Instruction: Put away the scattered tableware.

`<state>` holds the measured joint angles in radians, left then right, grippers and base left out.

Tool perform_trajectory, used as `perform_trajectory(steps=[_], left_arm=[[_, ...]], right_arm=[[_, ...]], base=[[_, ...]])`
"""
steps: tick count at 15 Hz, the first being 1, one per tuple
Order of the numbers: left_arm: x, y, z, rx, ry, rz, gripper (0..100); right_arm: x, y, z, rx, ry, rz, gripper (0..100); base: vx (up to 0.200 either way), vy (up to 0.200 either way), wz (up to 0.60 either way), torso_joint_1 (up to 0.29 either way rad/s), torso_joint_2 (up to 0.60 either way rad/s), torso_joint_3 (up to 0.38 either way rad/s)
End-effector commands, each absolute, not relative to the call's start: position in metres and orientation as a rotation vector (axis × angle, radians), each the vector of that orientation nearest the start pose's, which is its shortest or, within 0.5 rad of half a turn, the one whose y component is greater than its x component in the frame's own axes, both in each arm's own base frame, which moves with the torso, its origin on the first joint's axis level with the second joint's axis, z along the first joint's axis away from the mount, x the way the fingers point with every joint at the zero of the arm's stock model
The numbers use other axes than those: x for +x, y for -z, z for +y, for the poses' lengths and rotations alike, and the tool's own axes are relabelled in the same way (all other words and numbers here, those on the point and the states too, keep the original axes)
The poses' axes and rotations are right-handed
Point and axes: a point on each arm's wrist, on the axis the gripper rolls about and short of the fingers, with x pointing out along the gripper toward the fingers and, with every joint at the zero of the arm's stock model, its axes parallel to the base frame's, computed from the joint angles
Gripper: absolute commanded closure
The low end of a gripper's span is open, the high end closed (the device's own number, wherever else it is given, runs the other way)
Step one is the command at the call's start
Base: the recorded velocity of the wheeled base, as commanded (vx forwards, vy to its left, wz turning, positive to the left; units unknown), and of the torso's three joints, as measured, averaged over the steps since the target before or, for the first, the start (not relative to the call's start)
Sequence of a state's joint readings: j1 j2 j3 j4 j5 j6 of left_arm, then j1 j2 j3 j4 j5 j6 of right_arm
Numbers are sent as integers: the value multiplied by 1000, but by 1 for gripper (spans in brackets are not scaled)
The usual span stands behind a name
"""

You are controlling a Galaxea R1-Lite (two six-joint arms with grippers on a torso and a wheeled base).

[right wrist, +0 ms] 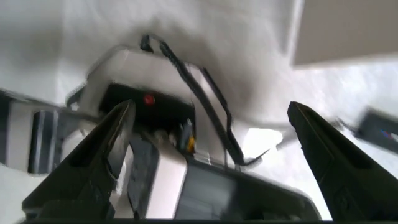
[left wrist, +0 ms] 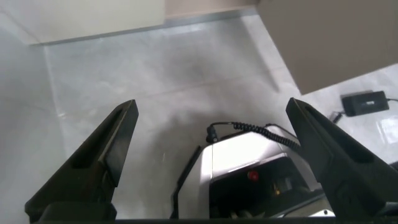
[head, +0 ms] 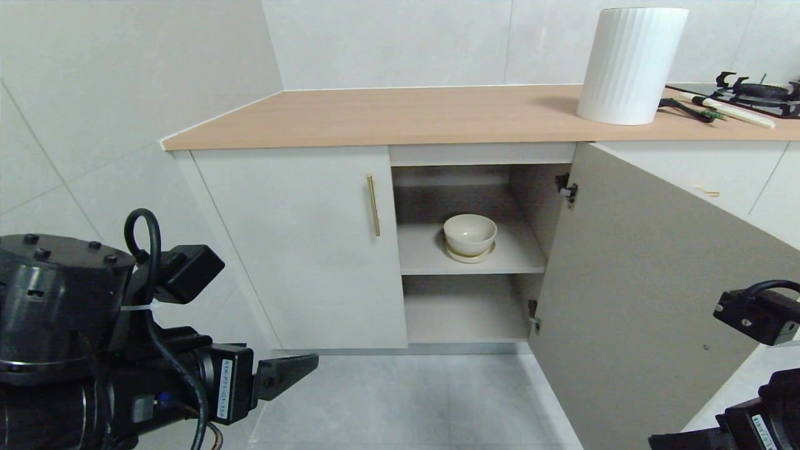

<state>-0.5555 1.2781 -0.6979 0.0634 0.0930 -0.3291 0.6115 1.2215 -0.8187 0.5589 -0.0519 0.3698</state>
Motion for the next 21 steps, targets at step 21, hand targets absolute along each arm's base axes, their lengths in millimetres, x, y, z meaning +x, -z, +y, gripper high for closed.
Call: perform_trajectory(steps=[21], left_arm=[[157,-192,-95,-107,339,687,0]], right_arm=[[136,-245,3,39,133,949,0]], base=[[0,-29,0,1,0,0]])
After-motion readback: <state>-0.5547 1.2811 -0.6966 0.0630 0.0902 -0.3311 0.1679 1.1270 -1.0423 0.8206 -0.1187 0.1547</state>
